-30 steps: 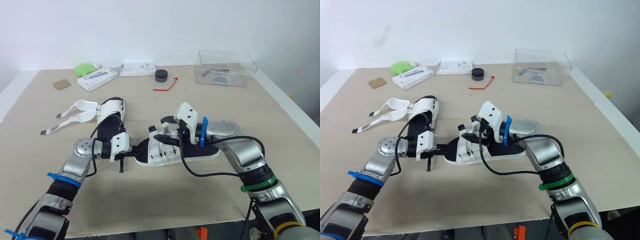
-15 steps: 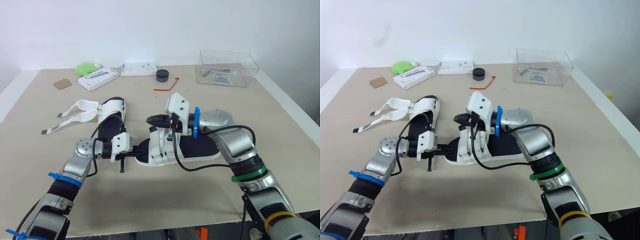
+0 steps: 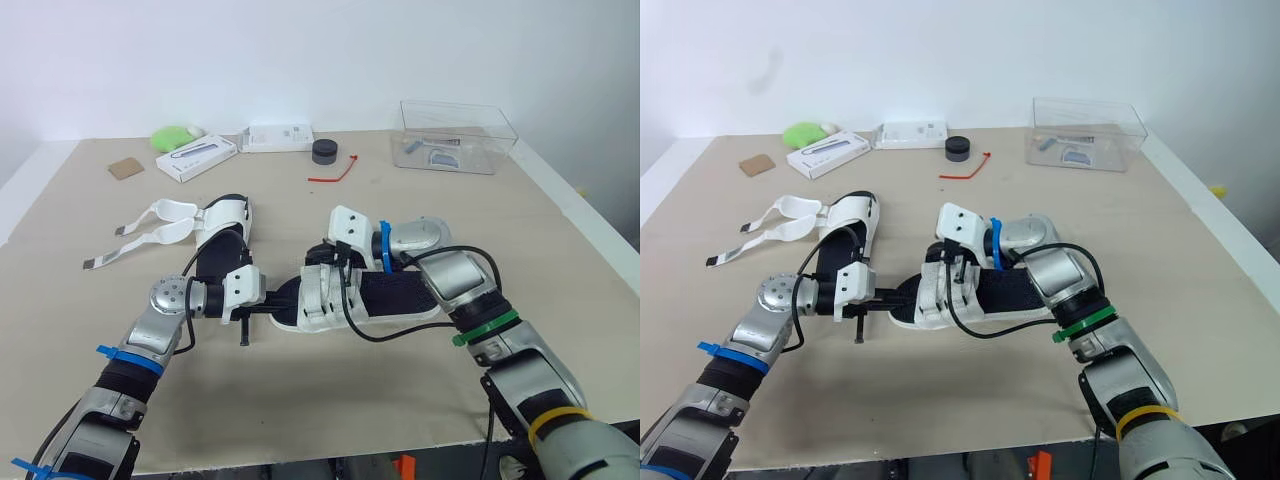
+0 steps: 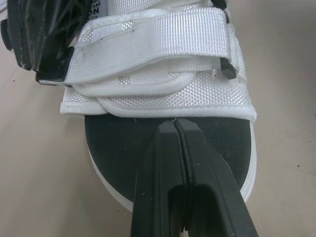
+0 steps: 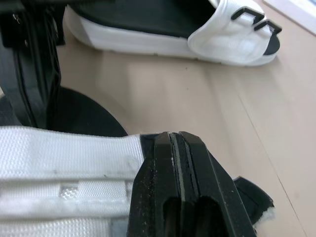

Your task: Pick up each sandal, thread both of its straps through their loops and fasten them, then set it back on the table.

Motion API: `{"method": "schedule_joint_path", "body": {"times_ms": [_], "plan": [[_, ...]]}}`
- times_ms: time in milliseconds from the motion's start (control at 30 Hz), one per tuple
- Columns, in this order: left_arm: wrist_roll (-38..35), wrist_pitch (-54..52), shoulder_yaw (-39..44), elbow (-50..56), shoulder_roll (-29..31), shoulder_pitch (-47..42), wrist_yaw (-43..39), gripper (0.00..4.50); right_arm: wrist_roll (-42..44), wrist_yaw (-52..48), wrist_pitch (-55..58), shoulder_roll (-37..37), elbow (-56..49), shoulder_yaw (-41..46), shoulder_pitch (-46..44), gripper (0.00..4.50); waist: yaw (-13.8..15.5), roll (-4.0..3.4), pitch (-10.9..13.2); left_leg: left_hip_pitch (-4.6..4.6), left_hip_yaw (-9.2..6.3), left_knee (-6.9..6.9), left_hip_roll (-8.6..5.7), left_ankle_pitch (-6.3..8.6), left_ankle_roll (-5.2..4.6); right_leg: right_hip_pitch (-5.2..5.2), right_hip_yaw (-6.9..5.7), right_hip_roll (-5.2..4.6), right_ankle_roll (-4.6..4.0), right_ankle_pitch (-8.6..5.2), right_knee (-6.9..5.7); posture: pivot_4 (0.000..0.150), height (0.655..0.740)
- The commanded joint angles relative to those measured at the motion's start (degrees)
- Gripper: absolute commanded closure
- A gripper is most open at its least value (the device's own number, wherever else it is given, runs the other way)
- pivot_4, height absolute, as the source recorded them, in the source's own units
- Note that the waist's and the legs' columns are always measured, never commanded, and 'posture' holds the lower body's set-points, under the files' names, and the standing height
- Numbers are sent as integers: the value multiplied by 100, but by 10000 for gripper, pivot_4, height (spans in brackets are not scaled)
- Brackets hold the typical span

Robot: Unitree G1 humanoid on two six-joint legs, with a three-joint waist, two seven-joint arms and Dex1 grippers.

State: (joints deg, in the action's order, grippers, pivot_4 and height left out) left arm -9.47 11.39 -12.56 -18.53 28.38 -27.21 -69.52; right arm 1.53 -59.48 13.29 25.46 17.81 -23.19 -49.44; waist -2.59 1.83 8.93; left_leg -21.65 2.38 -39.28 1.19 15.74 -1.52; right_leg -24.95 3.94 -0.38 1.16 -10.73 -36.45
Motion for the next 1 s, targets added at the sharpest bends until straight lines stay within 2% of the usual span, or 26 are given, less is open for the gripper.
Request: {"method": "schedule_joint_path", "body": {"times_ms": [33,200,267,367,467,600,833,867,900,933,967,1000], "plan": [[255,-98,-151,-220,56,135,25,45000,-143,-135,-67,44,2,9,-57,44621,0,0,0,0,0,0,0,0,0,0,0,0,0,0,0,1500,7400],[242,-105,-164,-220,30,102,33,45000,-13,-13,-122,170,-160,460,-148,44621,3,0,0,0,0,0,-1,0,0,1,0,-3,0,0,0,1500,7400],[234,-104,-156,-233,22,58,27,45000,248,94,-77,294,-46,942,-259,44621,5,-1,1,0,1,0,-2,0,0,1,0,-5,0,0,0,1500,7400],[207,-74,-139,-233,5,-25,6,45000,707,95,22,608,219,1703,-328,36113,22,-4,4,-7,1,-1,-5,0,0,-3,1,-9,2,1,1,1500,7400],[76,-110,-71,-220,-62,-112,-17,45000,880,-381,-182,930,370,1865,-130,19641,18,-4,4,-13,0,0,-7,0,0,-3,0,-12,5,1,13,1500,7400],[-299,-220,107,-20,-152,-273,-200,45000,763,-1284,-869,1473,723,1745,355,201,13,-4,4,-18,2,8,-6,1,-2,-7,2,-5,9,2,19,1500,7400],[-1220,-1161,493,822,-17,-370,-585,45000,801,-2113,-1383,1445,1114,1580,449,201,-17,-19,33,-65,11,8,-6,3,-5,-48,20,2,19,7,19,1500,7400],[-1298,-1266,528,947,30,-343,-622,39861,785,-2173,-1454,1417,1175,1569,424,0,-17,-19,34,-66,10,8,-5,4,-6,-48,19,2,19,7,20,1500,7400],[-1363,-1332,540,1113,118,-273,-703,38289,778,-2219,-1523,1376,1250,1560,388,0,-15,-17,35,-66,9,8,-4,5,-8,-47,19,3,19,6,21,1500,7400],[-1409,-1342,563,1268,190,-199,-771,33020,790,-2272,-1550,1336,1317,1550,351,0,-14,-15,36,-67,6,8,-3,5,-9,-47,16,3,18,6,22,1500,7400],[-1485,-1413,601,1464,260,-121,-790,30352,812,-2294,-1590,1276,1393,1560,306,0,-20,-15,36,-67,6,8,-3,6,-9,-47,16,4,18,6,23,1500,7400],[-1584,-1518,656,1650,347,-40,-815,23588,828,-2328,-1635,1211,1483,1563,262,0,-17,-17,37,-66,9,8,-2,7,-8,-48,19,5,17,6,25,1500,7400]]}}
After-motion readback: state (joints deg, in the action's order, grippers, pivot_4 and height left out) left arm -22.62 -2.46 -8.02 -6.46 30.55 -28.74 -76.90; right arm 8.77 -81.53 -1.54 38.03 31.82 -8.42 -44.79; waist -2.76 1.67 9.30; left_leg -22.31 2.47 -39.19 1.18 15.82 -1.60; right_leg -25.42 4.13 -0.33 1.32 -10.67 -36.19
